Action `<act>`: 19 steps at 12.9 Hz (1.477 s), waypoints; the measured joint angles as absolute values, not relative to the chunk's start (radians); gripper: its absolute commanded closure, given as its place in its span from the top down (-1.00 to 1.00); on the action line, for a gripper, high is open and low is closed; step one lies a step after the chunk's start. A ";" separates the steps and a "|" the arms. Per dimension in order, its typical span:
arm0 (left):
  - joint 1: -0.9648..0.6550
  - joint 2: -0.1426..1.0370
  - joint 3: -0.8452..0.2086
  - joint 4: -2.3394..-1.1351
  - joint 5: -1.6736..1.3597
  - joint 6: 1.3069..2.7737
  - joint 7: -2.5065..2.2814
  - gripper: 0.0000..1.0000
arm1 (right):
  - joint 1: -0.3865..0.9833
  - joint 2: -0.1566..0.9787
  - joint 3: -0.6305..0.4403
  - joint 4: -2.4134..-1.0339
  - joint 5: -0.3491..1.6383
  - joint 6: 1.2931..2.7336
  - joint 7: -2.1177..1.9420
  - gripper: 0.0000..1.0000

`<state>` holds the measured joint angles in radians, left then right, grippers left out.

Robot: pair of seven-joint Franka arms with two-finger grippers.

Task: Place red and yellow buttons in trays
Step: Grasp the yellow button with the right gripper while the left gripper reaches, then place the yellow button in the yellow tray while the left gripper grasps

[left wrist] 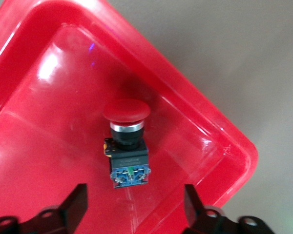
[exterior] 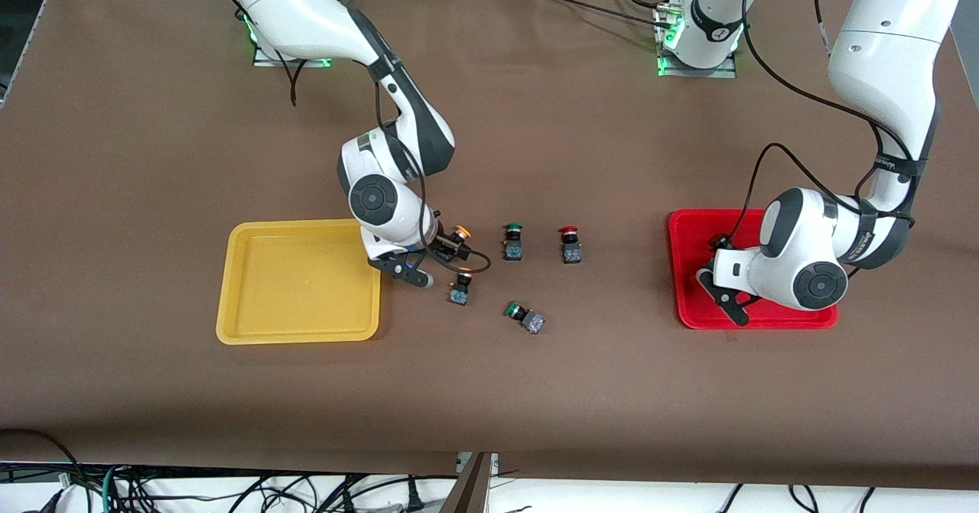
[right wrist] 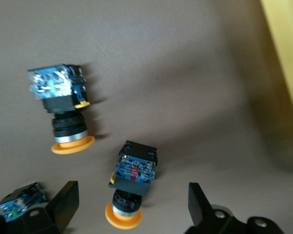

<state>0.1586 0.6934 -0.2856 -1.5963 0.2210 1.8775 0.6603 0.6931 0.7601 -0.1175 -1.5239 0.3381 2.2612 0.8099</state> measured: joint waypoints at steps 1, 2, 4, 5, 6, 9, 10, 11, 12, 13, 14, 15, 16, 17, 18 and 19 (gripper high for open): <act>0.159 0.687 -0.306 -1.600 0.221 1.871 0.658 1.00 | 0.700 0.773 -0.117 -1.527 0.338 2.277 0.822 0.96; 0.158 0.675 -0.335 -1.608 0.221 1.865 0.649 1.00 | 0.707 0.784 -0.117 -1.529 0.339 2.288 0.829 0.92; 0.157 0.646 -0.409 -1.637 0.221 1.862 0.540 1.00 | 0.716 0.799 -0.117 -1.532 0.339 2.295 0.837 0.73; 0.155 0.634 -0.450 -1.654 0.221 1.862 0.450 1.00 | 0.716 0.803 -0.117 -1.535 0.339 2.297 0.838 0.55; 0.154 0.622 -0.492 -1.671 0.221 1.865 0.343 1.00 | 0.716 0.804 -0.118 -1.539 0.339 2.297 0.838 0.28; 0.139 0.570 -0.583 -1.785 0.241 1.996 0.004 1.00 | 0.716 0.803 -0.119 -1.552 0.339 2.303 0.839 -0.53; 0.131 0.548 -0.590 -1.844 0.253 2.078 -0.087 1.00 | 0.716 0.801 -0.122 -1.553 0.339 2.302 0.839 -0.68; 0.127 0.526 -0.592 -1.902 0.257 2.169 -0.165 1.00 | 0.716 0.797 -0.123 -1.554 0.339 2.302 0.839 -0.68; 0.128 0.508 -0.592 -1.947 0.257 2.255 -0.224 1.00 | 0.716 0.793 -0.126 -1.553 0.339 2.302 0.836 -0.68; 0.128 0.492 -0.592 -1.977 0.257 2.320 -0.278 1.00 | 0.715 0.787 -0.137 -1.551 0.338 2.291 0.825 -0.68; 0.128 0.483 -0.592 -1.994 0.257 2.369 -0.329 1.00 | 0.715 0.773 -0.163 -1.546 0.338 2.253 0.791 -0.68; 0.128 0.479 -0.592 -2.004 0.257 2.416 -0.364 1.00 | 0.713 0.753 -0.202 -1.539 0.338 2.194 0.732 -0.67; 0.128 0.480 -0.592 -2.011 0.257 2.458 -0.384 1.00 | 0.711 0.729 -0.251 -1.535 0.338 2.133 0.659 -0.65; 0.128 0.486 -0.592 -2.019 0.257 2.498 -0.392 1.00 | 0.708 0.707 -0.307 -1.535 0.338 2.077 0.571 -0.61; 0.127 0.500 -0.592 -2.026 0.257 2.552 -0.395 1.00 | 0.705 0.694 -0.363 -1.536 0.338 2.036 0.469 -0.57; 0.121 0.520 -0.593 -2.030 0.257 2.607 -0.395 1.00 | 0.697 0.690 -0.412 -1.541 0.338 2.014 0.366 -0.56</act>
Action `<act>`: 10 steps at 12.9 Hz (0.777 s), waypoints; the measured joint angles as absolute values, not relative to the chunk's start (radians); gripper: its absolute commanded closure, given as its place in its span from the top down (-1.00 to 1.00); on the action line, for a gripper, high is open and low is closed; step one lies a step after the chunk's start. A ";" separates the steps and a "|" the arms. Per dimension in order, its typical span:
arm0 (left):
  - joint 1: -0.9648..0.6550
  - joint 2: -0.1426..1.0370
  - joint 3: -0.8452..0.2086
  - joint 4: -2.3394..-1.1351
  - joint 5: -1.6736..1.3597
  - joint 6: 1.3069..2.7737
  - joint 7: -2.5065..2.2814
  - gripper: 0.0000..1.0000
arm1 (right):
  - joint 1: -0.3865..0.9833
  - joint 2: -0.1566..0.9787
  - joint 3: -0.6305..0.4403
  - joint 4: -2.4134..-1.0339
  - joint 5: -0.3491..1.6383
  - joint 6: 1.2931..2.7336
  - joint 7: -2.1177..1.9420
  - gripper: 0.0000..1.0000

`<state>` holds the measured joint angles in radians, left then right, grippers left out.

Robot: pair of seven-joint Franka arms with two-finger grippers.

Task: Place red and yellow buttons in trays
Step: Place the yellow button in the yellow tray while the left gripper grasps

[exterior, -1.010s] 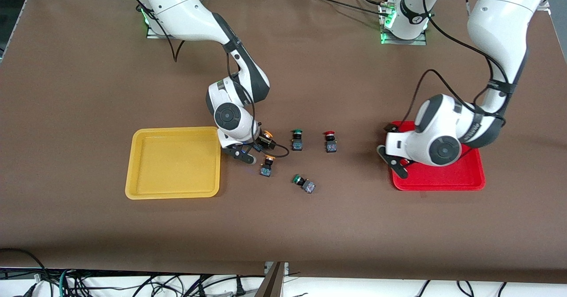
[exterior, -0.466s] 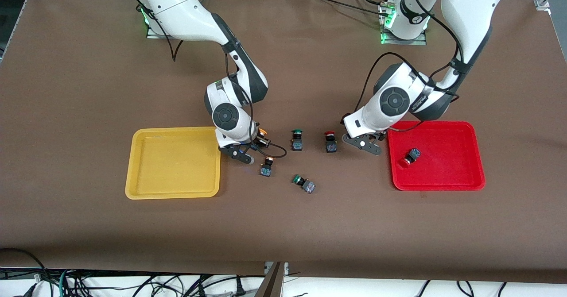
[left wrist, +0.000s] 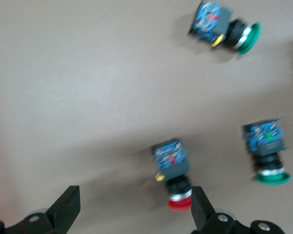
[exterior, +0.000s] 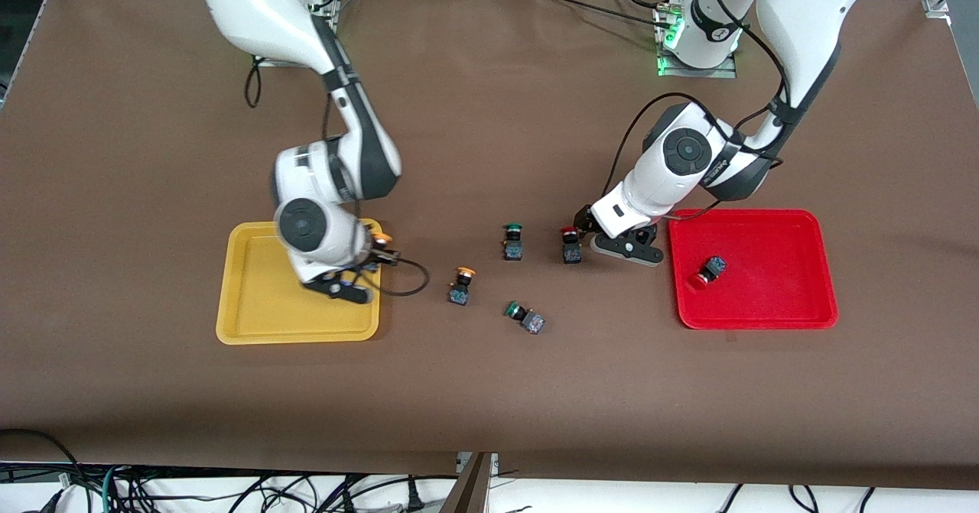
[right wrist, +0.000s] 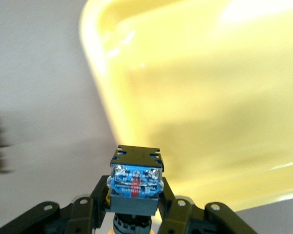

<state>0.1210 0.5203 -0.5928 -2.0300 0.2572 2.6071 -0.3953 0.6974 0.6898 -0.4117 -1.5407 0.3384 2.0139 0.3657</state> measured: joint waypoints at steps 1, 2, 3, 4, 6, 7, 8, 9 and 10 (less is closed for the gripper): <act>0.111 0.543 -0.593 -2.030 0.257 2.644 -0.395 1.00 | 0.681 0.692 -0.443 -1.553 0.338 2.010 0.275 -0.50; 0.102 0.566 -0.593 -2.027 0.257 2.664 -0.396 1.00 | 0.653 0.696 -0.455 -1.567 0.338 2.011 0.204 -0.46; 0.101 0.593 -0.591 -2.017 0.257 2.671 -0.398 1.00 | 0.624 0.703 -0.457 -1.583 0.338 2.018 0.152 -0.37; 0.104 0.625 -0.589 -2.004 0.257 2.672 -0.396 1.00 | 0.602 0.712 -0.457 -1.601 0.339 2.038 0.118 -0.13; 0.109 0.669 -0.586 -1.984 0.257 2.677 -0.374 1.00 | 0.596 0.727 -0.455 -1.637 0.339 2.091 0.104 0.49; 0.108 0.679 -0.587 -1.978 0.257 2.678 -0.370 1.00 | 0.598 0.730 -0.452 -1.646 0.339 2.104 0.104 0.62; 0.107 0.680 -0.587 -1.975 0.257 2.678 -0.370 1.00 | 0.602 0.729 -0.452 -1.647 0.339 2.107 0.104 0.70; 0.103 0.680 -0.588 -1.971 0.257 2.678 -0.370 1.00 | 0.605 0.727 -0.452 -1.644 0.339 2.109 0.104 0.70; 0.098 0.681 -0.588 -1.967 0.257 2.678 -0.370 1.00 | 0.607 0.723 -0.452 -1.635 0.340 2.106 0.104 0.70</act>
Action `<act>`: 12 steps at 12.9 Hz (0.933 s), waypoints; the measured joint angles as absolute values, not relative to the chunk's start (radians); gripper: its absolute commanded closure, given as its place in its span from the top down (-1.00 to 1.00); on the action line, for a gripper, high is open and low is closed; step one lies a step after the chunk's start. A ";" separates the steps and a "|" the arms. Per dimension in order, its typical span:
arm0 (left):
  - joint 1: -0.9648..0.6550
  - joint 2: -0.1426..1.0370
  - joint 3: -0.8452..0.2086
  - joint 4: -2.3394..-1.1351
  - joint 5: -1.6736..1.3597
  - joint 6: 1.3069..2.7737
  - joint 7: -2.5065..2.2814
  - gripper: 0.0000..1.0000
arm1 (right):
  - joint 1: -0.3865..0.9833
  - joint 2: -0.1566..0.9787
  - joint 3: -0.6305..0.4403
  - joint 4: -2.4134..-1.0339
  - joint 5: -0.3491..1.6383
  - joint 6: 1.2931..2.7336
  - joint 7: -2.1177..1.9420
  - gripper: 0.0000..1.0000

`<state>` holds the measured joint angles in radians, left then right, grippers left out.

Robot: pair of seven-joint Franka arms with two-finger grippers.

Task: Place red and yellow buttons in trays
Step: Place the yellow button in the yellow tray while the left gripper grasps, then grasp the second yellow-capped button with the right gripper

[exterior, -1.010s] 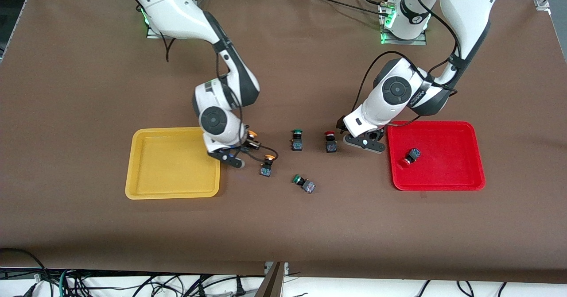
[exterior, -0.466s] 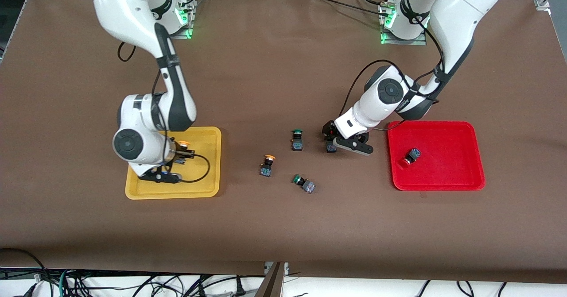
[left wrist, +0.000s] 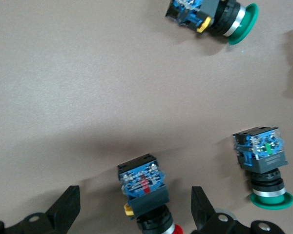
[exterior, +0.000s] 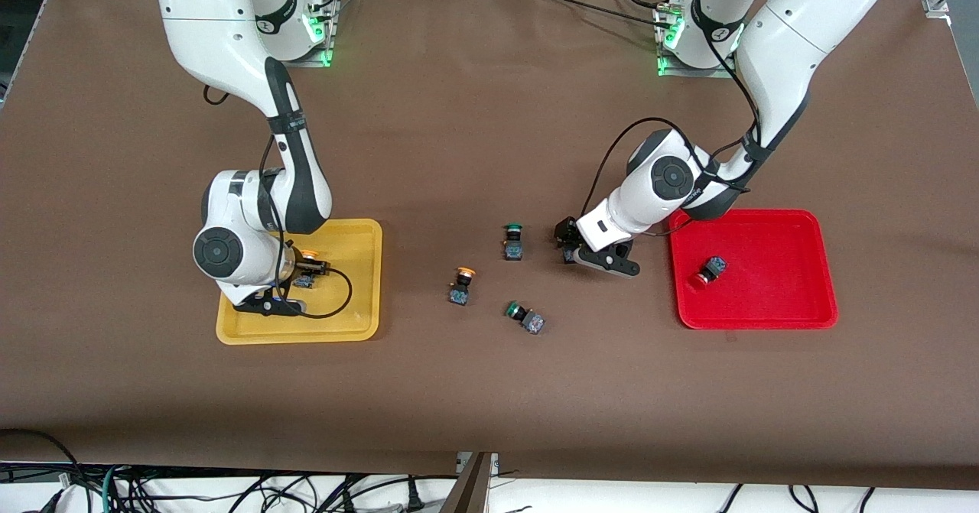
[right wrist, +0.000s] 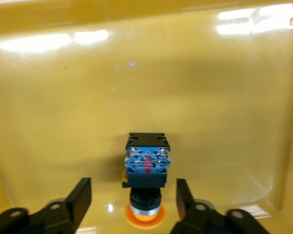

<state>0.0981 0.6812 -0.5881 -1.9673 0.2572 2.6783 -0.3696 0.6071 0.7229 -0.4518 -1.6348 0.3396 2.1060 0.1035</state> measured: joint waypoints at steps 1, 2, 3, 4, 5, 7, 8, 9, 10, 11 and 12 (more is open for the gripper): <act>0.094 0.684 -0.588 -1.966 0.257 2.678 -0.370 1.00 | 0.609 0.718 -0.452 -1.618 0.350 2.092 0.104 0.70; 0.092 0.690 -0.588 -1.965 0.257 2.678 -0.370 1.00 | 0.610 0.714 -0.451 -1.591 0.379 2.062 0.110 0.70; 0.090 0.698 -0.589 -1.965 0.257 2.678 -0.370 0.85 | 0.610 0.713 -0.451 -1.557 0.415 2.027 0.125 0.70; 0.087 0.707 -0.589 -1.964 0.257 2.678 -0.370 0.54 | 0.611 0.714 -0.450 -1.523 0.445 1.997 0.155 0.70; 0.080 0.714 -0.589 -1.963 0.257 2.679 -0.369 -0.08 | 0.612 0.718 -0.445 -1.489 0.469 1.981 0.199 0.70; 0.068 0.721 -0.589 -1.959 0.257 2.679 -0.369 -1.00 | 0.617 0.735 -0.406 -1.427 0.504 1.978 0.326 0.70; 0.066 0.721 -0.589 -1.956 0.257 2.679 -0.368 -1.00 | 0.620 0.751 -0.372 -1.395 0.507 1.991 0.402 0.70; 0.067 0.721 -0.589 -1.952 0.257 2.679 -0.366 -1.00 | 0.624 0.772 -0.338 -1.364 0.508 2.020 0.470 0.70; 0.069 0.721 -0.588 -1.946 0.257 2.679 -0.363 -1.00 | 0.628 0.798 -0.301 -1.332 0.508 2.063 0.530 0.70; 0.074 0.720 -0.588 -1.940 0.258 2.679 -0.357 -1.00 | 0.633 0.827 -0.267 -1.306 0.508 2.113 0.573 0.70; 0.082 0.717 -0.588 -1.934 0.258 2.680 -0.349 -1.00 | 0.639 0.855 -0.238 -1.286 0.508 2.174 0.602 0.70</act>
